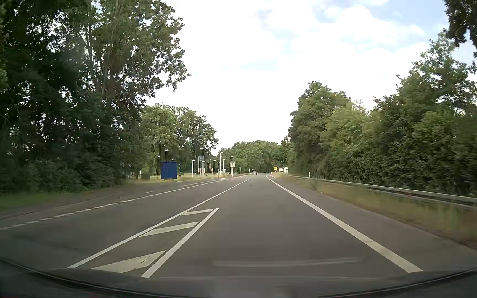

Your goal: Follow the waypoints while adhering to traffic rules and regulations

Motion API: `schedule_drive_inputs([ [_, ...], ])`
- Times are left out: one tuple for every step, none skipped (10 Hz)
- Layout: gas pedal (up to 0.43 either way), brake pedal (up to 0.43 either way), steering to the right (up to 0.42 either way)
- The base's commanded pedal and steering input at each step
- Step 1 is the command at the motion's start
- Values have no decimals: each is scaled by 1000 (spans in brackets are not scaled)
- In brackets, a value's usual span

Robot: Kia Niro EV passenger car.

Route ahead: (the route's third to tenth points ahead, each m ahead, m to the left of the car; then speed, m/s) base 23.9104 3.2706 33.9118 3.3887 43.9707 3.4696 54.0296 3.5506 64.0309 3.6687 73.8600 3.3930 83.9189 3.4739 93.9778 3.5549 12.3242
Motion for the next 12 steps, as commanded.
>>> schedule_drive_inputs([
  [28,30,-1],
  [28,30,-1],
  [28,30,-1],
  [28,30,-1],
  [39,30,0],
  [39,24,2],
  [39,30,3],
  [39,30,3],
  [39,30,2],
  [39,24,2],
  [39,30,2],
  [39,30,2],
])
